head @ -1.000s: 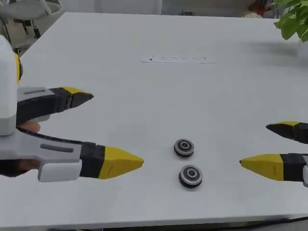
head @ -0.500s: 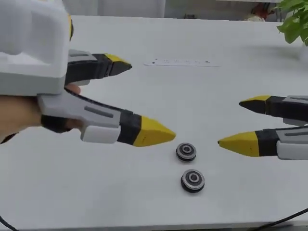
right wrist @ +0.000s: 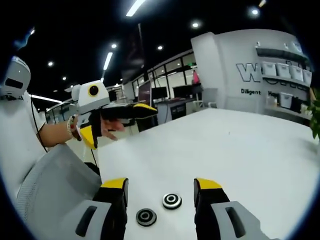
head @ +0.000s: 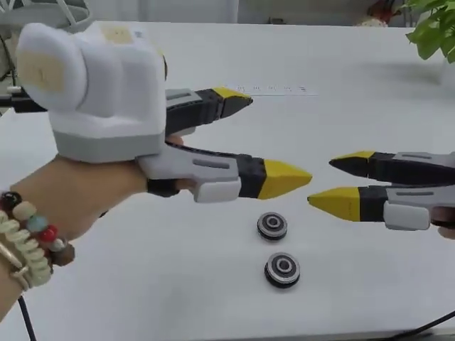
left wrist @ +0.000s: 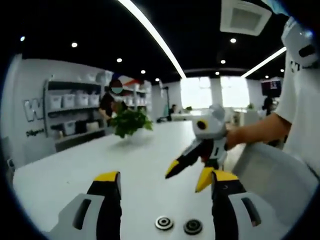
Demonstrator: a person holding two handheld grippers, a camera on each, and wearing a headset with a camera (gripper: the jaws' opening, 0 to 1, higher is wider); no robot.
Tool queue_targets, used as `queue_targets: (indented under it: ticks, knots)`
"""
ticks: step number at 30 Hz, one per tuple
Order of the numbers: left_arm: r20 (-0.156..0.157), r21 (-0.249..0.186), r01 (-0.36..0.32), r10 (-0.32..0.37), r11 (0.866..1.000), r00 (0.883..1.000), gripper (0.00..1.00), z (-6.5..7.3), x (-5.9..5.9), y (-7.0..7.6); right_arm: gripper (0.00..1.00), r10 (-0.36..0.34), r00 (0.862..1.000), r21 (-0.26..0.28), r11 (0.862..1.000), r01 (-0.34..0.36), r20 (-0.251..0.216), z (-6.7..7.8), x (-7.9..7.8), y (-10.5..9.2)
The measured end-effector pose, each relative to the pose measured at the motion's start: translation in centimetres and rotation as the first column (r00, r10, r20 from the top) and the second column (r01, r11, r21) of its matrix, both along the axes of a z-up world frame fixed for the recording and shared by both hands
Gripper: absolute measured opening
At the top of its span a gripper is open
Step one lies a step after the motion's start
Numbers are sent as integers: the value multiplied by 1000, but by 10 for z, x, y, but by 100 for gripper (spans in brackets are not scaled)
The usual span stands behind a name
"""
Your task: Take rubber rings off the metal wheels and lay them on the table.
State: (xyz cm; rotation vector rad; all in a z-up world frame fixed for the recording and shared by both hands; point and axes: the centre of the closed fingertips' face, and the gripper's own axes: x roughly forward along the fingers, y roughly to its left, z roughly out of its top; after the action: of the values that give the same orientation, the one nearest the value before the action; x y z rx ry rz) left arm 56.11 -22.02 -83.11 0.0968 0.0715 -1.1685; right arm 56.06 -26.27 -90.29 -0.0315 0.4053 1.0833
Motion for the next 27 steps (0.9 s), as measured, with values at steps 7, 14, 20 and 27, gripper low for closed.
queue_targets:
  ticks: [7, 14, 20, 27]
  knots:
    - [-23, -6, -11, 10, 1000, 1000, 65, -29, -6, 0, 47, 126, 987, -84, 987, -134, -99, -36, -26, 9]
    - [-50, 60, 51, -48, 997, 998, 56, -57, -21, -13, 47, 168, 971, -128, 973, -191, -169, -61, -39, 14]
    - [-43, 136, 103, -98, 985, 994, 50, -78, -32, -23, 41, 176, 971, -212, 955, -209, -164, -81, -42, 15]
    - [-55, 219, 112, -102, 969, 993, 51, -110, -32, -23, 33, 210, 964, -313, 916, -252, -162, -102, -47, 13]
